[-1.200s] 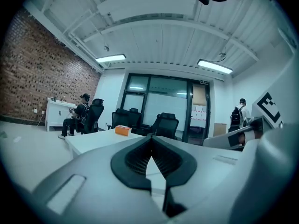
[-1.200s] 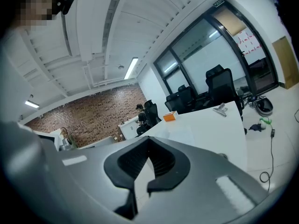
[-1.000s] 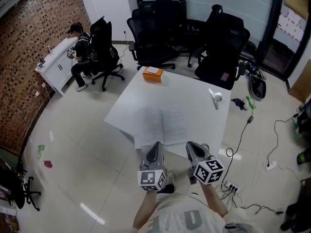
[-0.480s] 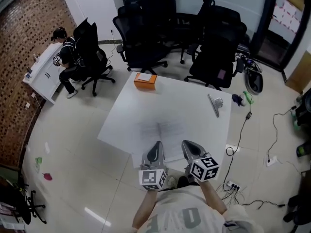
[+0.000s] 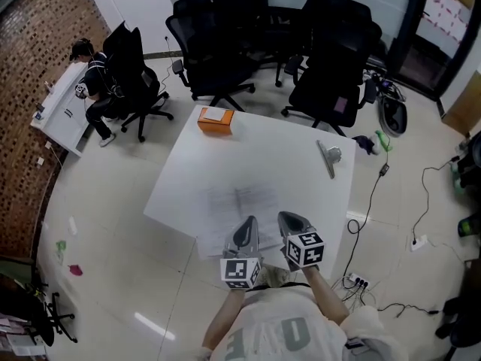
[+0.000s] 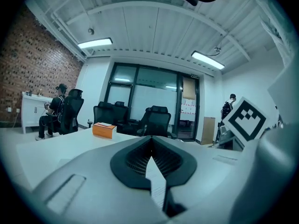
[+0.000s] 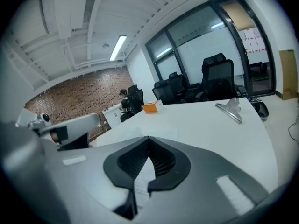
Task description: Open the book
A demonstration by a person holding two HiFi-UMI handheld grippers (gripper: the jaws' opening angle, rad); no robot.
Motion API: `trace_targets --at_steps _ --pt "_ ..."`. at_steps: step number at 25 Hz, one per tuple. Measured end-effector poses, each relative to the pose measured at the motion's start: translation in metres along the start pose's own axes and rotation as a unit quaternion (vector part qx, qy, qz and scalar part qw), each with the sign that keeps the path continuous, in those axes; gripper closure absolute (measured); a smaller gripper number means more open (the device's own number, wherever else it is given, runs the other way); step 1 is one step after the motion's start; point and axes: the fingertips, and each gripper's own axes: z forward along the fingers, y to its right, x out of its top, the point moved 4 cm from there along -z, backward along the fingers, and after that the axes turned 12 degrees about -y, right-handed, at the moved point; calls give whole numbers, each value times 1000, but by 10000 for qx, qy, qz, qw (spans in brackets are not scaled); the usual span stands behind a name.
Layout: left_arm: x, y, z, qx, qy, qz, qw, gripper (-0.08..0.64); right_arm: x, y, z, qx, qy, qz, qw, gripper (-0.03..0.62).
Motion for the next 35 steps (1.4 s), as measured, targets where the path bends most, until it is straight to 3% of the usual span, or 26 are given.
trace_targets --at_steps 2,3,4,8,14,23,35 --pt "-5 -1 3 66 -92 -85 9999 546 -15 10 10 -16 -293 38 9996 567" --pt "-7 -1 4 99 -124 -125 9998 546 -21 14 14 -13 -439 45 9990 479" --pt "-10 0 5 130 -158 -147 9997 546 -28 18 16 -32 -572 52 9983 450" --pt "-21 0 3 264 -296 -205 9990 546 -51 30 24 -147 -1010 51 9948 445" --pt "-29 3 0 340 -402 -236 9983 546 -73 36 35 30 -1549 134 9878 407" --pt "-33 -4 -5 443 -447 -218 9978 546 -74 39 38 -163 -1550 101 9877 407" --pt "-33 -8 -9 434 -447 -137 9980 546 -66 32 34 -127 -1437 217 9893 408"
